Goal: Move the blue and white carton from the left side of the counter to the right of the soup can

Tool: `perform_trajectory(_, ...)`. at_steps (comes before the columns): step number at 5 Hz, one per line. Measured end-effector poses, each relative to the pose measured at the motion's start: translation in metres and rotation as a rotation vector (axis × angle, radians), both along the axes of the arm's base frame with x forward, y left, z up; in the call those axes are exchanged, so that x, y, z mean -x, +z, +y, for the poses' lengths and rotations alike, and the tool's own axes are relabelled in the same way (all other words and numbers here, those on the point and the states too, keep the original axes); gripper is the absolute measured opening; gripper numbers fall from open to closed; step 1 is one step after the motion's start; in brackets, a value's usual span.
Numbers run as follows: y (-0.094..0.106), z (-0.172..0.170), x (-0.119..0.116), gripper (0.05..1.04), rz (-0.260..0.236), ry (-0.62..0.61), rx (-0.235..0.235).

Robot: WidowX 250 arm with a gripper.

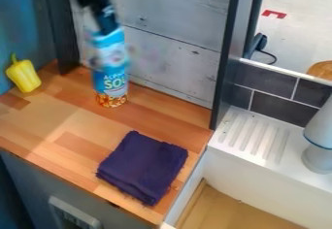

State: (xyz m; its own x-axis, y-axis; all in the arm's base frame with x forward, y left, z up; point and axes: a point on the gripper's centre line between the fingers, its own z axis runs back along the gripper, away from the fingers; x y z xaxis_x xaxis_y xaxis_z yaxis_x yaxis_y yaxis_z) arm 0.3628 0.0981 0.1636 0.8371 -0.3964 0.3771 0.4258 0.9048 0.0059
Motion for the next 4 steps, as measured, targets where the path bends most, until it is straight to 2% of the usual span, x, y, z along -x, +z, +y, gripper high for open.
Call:
perform_trajectory(1,0.006,-0.043,-0.025,0.821,0.029,-0.094,-0.072)
perform_trajectory(2,-0.030,-0.065,-0.043,0.820,0.045,-0.140,-0.140)
perform_trajectory(3,-0.072,-0.072,-0.053,0.820,0.101,-0.168,-0.199)
perform_trajectory(4,-0.099,-0.075,-0.058,0.820,0.130,-0.182,-0.227)
